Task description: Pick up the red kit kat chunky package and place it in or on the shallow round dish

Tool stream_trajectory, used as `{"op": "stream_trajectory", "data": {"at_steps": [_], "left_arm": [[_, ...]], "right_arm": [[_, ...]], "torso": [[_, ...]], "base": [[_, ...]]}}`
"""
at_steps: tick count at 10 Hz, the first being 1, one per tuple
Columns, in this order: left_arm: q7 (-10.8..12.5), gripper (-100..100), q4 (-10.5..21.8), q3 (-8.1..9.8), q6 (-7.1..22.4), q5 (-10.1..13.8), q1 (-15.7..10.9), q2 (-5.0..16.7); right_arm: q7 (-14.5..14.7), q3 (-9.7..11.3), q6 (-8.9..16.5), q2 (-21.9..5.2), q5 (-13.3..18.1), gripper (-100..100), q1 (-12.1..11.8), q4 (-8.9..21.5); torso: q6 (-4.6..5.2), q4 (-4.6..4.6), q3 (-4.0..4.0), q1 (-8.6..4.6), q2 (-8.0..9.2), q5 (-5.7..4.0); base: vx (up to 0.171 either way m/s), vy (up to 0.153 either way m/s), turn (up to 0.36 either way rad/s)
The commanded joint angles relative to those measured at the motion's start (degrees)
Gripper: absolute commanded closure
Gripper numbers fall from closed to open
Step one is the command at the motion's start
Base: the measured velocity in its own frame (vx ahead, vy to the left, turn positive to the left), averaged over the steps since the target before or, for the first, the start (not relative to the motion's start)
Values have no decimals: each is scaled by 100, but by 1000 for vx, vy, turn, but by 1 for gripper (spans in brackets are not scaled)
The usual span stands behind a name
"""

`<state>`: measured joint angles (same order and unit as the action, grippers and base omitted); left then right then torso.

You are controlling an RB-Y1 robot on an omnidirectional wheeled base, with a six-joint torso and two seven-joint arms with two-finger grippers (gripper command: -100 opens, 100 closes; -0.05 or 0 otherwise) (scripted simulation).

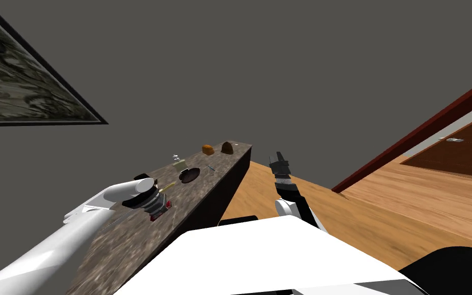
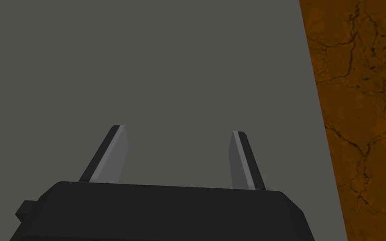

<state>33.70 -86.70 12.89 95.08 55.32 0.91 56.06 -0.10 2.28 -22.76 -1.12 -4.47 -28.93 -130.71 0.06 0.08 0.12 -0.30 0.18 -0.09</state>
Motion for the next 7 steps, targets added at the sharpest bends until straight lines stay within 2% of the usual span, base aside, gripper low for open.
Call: {"op": "stream_trajectory", "data": {"at_steps": [1,7], "left_arm": [[190,100,64,126,73,25,-87,79],[799,100,547,646,346,143,-498,476]], "right_arm": [[0,0,0,0,0,0,0,0],[0,0,0,0,0,0,-1,0]], "torso": [[0,0,0,0,0,0],[-5,6,2,4,-2,-2]], "base": [[-37,-41,-175],[-21,-31,-212]]}}
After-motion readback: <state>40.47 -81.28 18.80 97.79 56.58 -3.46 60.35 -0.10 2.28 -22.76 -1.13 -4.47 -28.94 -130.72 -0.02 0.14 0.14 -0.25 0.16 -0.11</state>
